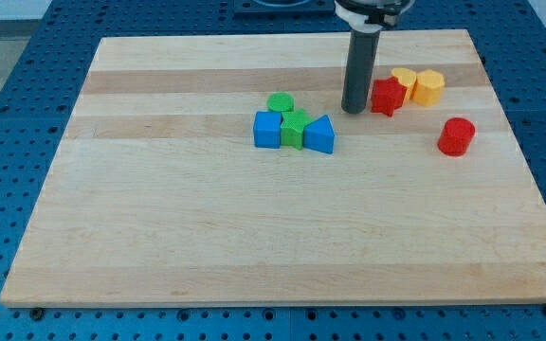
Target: Push the red star to the bottom of the heart
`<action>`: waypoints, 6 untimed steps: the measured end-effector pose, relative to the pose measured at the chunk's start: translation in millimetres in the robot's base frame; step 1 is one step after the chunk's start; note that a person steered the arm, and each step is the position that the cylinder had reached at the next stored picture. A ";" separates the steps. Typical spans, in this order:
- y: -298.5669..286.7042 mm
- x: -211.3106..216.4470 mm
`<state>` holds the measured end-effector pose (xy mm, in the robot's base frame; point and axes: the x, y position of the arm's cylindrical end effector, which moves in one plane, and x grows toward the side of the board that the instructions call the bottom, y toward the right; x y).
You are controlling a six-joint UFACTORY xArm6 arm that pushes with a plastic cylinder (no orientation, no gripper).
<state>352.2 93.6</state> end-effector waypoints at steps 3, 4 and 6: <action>20.9 -17.6; 34.5 -10.9; 43.9 -11.3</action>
<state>340.9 137.5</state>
